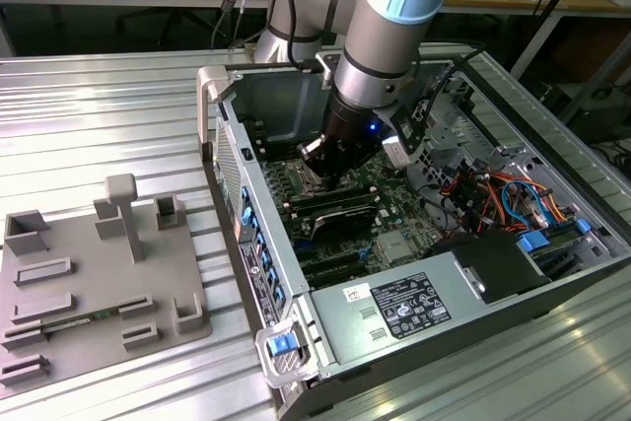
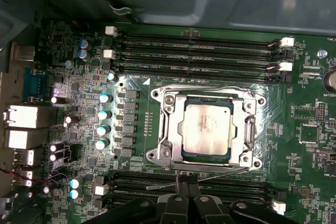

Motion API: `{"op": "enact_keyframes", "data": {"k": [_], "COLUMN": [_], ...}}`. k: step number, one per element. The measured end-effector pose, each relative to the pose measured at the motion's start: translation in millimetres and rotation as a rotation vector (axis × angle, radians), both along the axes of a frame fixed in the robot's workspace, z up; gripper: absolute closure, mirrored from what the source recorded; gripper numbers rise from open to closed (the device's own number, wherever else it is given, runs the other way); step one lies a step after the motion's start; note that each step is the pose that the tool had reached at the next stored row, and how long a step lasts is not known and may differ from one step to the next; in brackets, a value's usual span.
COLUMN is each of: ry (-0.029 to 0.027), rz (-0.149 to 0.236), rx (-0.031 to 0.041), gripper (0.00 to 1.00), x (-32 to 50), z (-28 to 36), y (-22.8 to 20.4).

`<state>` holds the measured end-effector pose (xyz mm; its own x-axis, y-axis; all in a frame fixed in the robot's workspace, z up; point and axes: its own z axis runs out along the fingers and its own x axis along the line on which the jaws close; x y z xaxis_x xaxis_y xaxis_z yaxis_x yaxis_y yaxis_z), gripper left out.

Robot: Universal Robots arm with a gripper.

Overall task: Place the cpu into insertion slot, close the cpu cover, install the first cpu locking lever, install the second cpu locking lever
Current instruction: 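Install the second cpu locking lever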

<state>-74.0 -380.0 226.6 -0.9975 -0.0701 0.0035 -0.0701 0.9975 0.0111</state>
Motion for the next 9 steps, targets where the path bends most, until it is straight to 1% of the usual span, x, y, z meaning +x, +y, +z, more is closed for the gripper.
{"op": "enact_keyframes", "data": {"k": [4, 9], "ry": [0.0, 0.0], "rz": [0.0, 0.0], "rx": [0.0002, 0.0002], "gripper": [0.89, 0.89], "x": [-1.6, -7.7], "z": [-0.1, -0.3], "y": [0.0, 0.2]}}
